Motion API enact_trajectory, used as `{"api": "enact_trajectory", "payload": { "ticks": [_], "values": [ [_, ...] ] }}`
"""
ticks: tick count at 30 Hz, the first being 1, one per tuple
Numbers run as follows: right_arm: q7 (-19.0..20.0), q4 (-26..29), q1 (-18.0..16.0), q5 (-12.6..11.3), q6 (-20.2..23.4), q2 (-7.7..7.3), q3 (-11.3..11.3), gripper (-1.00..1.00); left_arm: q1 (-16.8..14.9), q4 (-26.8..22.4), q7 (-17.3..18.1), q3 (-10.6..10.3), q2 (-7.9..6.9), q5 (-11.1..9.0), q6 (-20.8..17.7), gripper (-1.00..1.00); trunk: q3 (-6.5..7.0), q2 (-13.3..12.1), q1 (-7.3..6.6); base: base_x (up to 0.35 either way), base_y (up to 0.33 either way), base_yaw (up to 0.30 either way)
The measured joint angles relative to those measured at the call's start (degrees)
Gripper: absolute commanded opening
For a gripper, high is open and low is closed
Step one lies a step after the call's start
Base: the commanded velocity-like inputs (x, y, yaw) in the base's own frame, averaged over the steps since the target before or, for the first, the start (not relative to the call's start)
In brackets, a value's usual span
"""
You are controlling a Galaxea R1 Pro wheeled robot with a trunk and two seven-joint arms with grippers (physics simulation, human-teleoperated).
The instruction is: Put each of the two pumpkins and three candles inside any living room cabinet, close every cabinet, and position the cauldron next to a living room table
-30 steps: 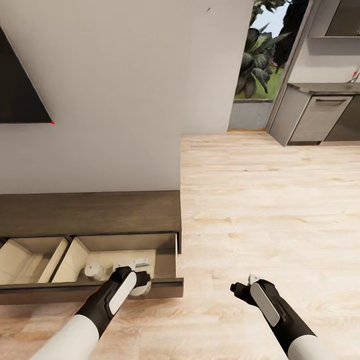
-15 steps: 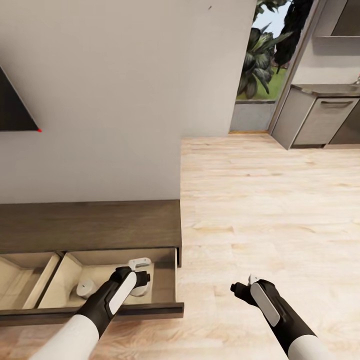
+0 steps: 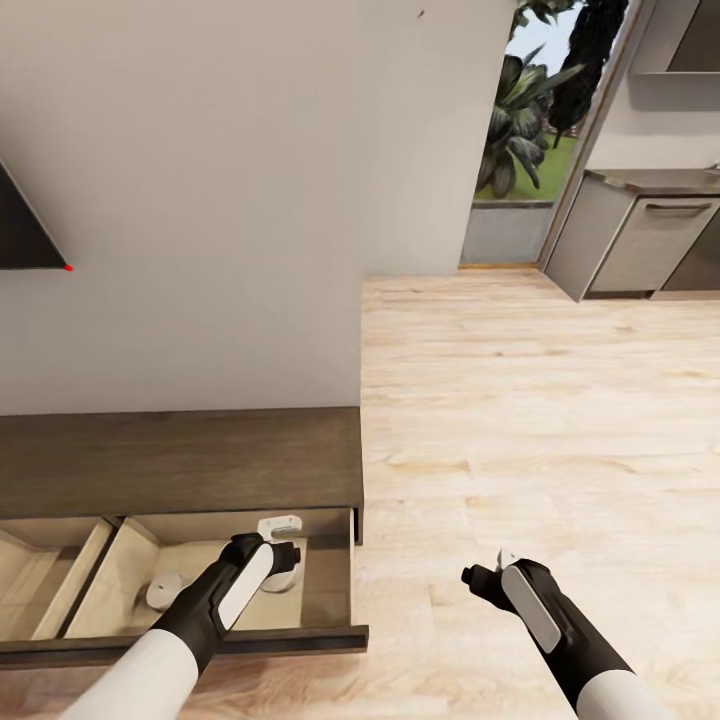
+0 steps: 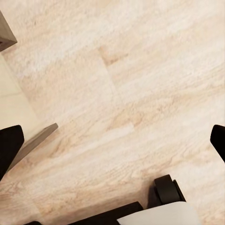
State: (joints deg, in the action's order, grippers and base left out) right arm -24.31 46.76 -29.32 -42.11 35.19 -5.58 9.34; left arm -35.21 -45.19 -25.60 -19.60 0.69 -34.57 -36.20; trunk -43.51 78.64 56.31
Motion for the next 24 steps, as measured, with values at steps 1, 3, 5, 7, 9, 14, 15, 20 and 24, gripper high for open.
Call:
{"api": "enact_trajectory", "payload": {
  "ticks": [1,3,5,7,9,14,15,20,24],
  "values": [
    [0.0,0.0,0.0,0.0,0.0,-0.01,0.0,1.0,0.0,0.0,0.0,0.0,-0.01,0.0,0.0,-1.0,0.0,0.0,0.0,0.005,0.0,0.0],
    [0.0,0.0,0.0,0.0,0.0,-0.04,0.0,1.0,0.0,0.0,0.0,0.1,-0.03,0.0,0.0,-1.0,-0.35,0.8,0.43,0.003,0.0,0.0],
    [0.0,0.0,0.0,0.0,-0.1,-0.05,0.0,1.0,0.0,0.0,0.1,0.1,0.01,-0.1,0.0,-1.0,-0.71,1.6,0.87,0.001,0.0,0.0],
    [0.1,0.0,0.0,0.0,-0.1,-0.06,0.0,1.0,0.0,0.0,0.1,0.1,0.0,0.0,0.0,-1.0,-1.07,2.4,1.31,0.0,0.0,0.0],
    [0.1,0.0,0.0,0.0,-0.2,-0.06,0.0,1.0,0.0,0.0,0.0,0.1,-0.03,0.0,0.1,-1.0,-1.43,3.2,1.75,0.0,0.0,0.0],
    [0.1,0.1,0.0,0.0,-0.2,0.09,0.0,1.0,0.0,0.1,-0.1,0.1,0.1,0.0,0.2,-1.0,-2.33,5.2,2.85,0.0,0.0,0.0],
    [0.1,0.2,0.0,0.0,-0.2,0.1,0.0,1.0,0.0,0.1,-0.1,0.1,0.11,0.0,0.2,-1.0,-2.51,5.6,3.07,0.0,0.0,0.0],
    [0.0,9.0,0.0,0.2,-0.1,0.11,0.1,1.0,0.0,0.1,-0.2,0.1,0.13,0.0,0.2,-1.0,-3.4,7.6,4.17,0.0,0.0,0.0],
    [0.0,16.4,0.1,0.4,1.1,-0.15,0.1,1.0,0.0,0.2,-0.3,0.2,0.19,0.1,0.3,-1.0,-4.12,9.2,5.05,0.0,0.0,0.0]
  ]
}}
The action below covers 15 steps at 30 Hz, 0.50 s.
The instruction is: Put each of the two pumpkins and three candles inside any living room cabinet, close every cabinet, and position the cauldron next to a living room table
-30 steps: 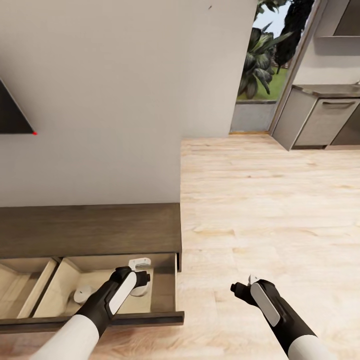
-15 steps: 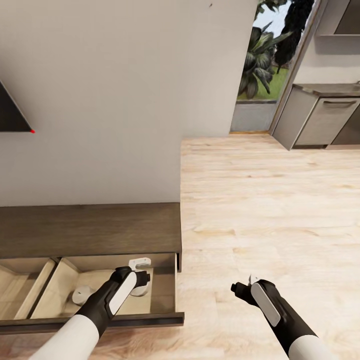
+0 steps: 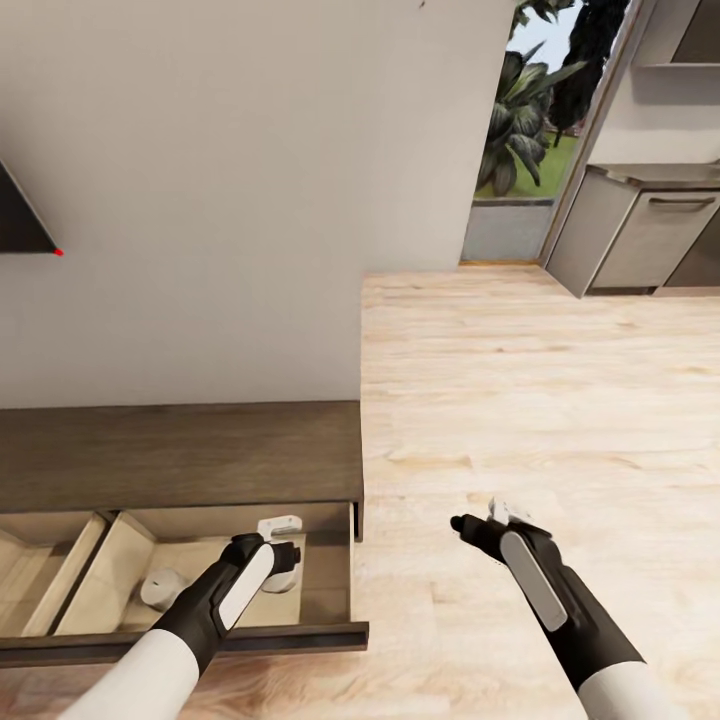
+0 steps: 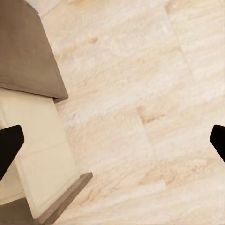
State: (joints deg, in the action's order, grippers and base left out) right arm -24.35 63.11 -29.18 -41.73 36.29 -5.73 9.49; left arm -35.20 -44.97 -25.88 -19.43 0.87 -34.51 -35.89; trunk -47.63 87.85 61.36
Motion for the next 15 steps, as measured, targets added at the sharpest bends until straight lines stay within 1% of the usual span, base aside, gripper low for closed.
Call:
{"api": "enact_trajectory", "payload": {
  "ticks": [2,4,5,7,10,15],
  "values": [
    [-0.1,2.7,0.0,0.2,2.2,-0.06,0.0,1.0,0.0,0.2,-0.1,0.0,-0.05,0.0,0.1,-1.0,-0.36,0.8,0.44,0.0,0.0,0.0],
    [-0.2,6.5,0.2,0.3,4.6,-0.08,0.0,1.0,0.0,0.3,-0.1,0.0,-0.1,0.0,0.1,-1.0,-0.72,1.6,0.88,0.0,0.0,0.0],
    [-0.2,7.7,0.3,0.3,5.2,-0.08,0.0,1.0,0.0,0.3,-0.1,0.0,-0.13,0.0,0.1,-1.0,-0.9,2.0,1.1,0.0,0.0,0.0],
    [-0.3,12.2,0.5,0.1,6.9,-0.09,0.0,1.0,0.0,0.4,-0.1,0.0,-0.19,0.0,0.2,-1.0,-1.26,2.8,1.54,0.0,0.0,0.0],
    [-0.4,16.0,0.7,-0.3,8.4,-0.1,-0.1,1.0,0.0,0.5,0.0,-0.1,-0.22,-0.1,0.3,-1.0,-1.8,4.0,2.2,0.0,0.0,0.0],
    [-0.3,19.0,0.8,-0.6,10.8,0.02,-0.3,1.0,0.0,0.7,0.0,-0.1,-0.33,0.0,0.5,-1.0,-2.69,6.0,3.3,0.0,0.0,0.0]
  ]
}}
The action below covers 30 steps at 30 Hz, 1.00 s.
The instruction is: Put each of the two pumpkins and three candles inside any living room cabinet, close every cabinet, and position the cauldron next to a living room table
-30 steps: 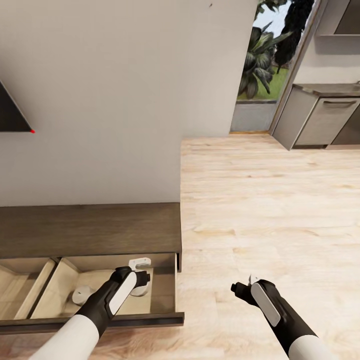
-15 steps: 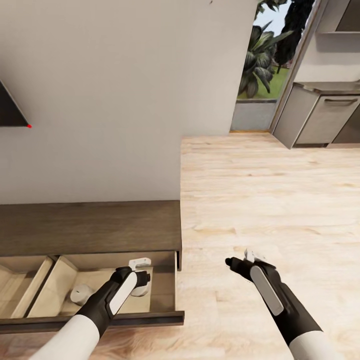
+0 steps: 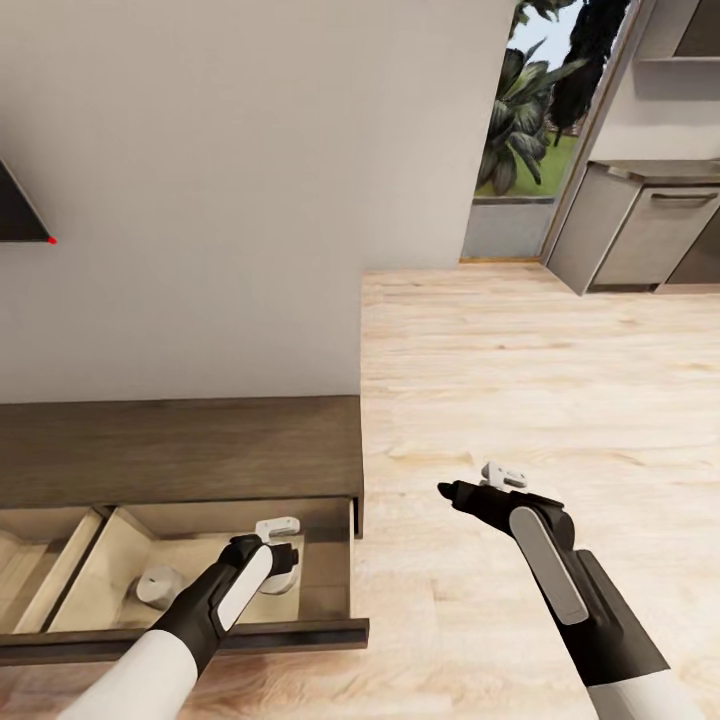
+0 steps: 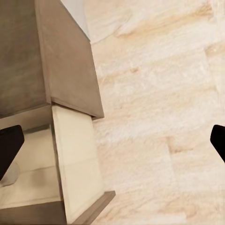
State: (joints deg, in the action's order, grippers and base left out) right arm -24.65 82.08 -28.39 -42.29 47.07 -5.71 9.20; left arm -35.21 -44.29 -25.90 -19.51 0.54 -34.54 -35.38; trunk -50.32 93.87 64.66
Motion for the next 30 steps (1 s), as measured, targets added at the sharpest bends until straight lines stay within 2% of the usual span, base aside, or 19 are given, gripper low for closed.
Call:
{"api": "enact_trajectory", "payload": {
  "ticks": [9,15,21,30],
  "values": [
    [0.3,1.4,0.1,-0.1,1.1,0.11,0.0,1.0,-0.4,-0.2,0.0,-0.1,-0.05,0.3,0.3,-1.0,-1.61,3.6,1.98,0.0,0.0,0.0],
    [0.3,1.5,0.1,-0.1,1.2,0.27,0.1,1.0,-0.5,0.0,0.0,0.8,-0.09,0.7,0.5,-1.0,-2.69,6.0,3.3,0.0,0.0,0.0],
    [0.3,1.6,0.1,-0.1,1.2,0.31,0.1,1.0,-0.5,0.1,0.0,0.9,-0.26,0.8,3.0,-1.0,-3.77,8.4,4.61,0.0,0.0,0.0],
    [0.3,1.5,0.0,-0.1,1.2,0.23,0.0,1.0,-0.5,0.1,-0.2,0.9,-0.34,0.8,3.7,-1.0,-5.39,12.0,6.59,0.0,0.0,0.0]
  ]
}}
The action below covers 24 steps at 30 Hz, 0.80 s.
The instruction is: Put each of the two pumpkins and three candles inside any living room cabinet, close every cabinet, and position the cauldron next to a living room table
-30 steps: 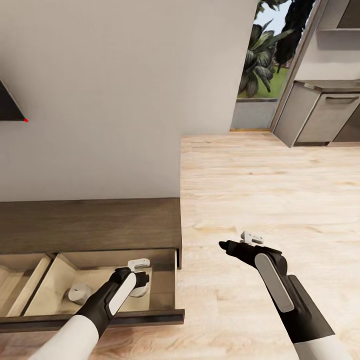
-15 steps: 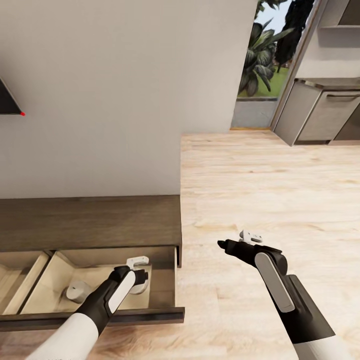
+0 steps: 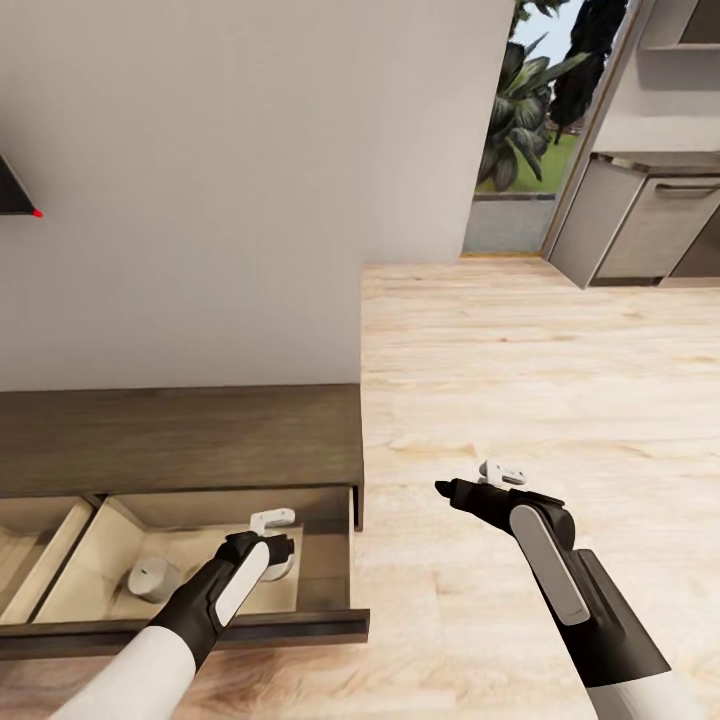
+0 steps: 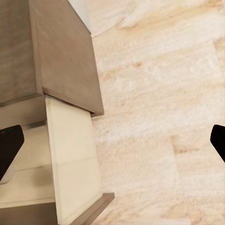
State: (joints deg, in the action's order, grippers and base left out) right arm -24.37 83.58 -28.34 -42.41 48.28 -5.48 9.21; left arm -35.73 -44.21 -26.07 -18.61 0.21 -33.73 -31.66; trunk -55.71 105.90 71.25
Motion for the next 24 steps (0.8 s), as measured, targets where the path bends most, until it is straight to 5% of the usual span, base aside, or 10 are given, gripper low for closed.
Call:
{"api": "enact_trajectory", "payload": {
  "ticks": [9,24],
  "values": [
    [0.0,-0.1,0.0,0.0,0.0,-0.04,0.0,1.0,0.0,-0.1,-5.8,0.0,0.21,0.2,0.1,-1.0,-1.62,3.6,1.98,0.0,0.0,0.0],
    [0.0,-0.1,0.0,0.0,0.0,0.03,0.0,1.0,0.0,-0.1,-6.0,-0.1,0.34,0.1,0.1,-1.0,-4.31,9.6,5.27,0.0,0.0,0.0]
  ]
}}
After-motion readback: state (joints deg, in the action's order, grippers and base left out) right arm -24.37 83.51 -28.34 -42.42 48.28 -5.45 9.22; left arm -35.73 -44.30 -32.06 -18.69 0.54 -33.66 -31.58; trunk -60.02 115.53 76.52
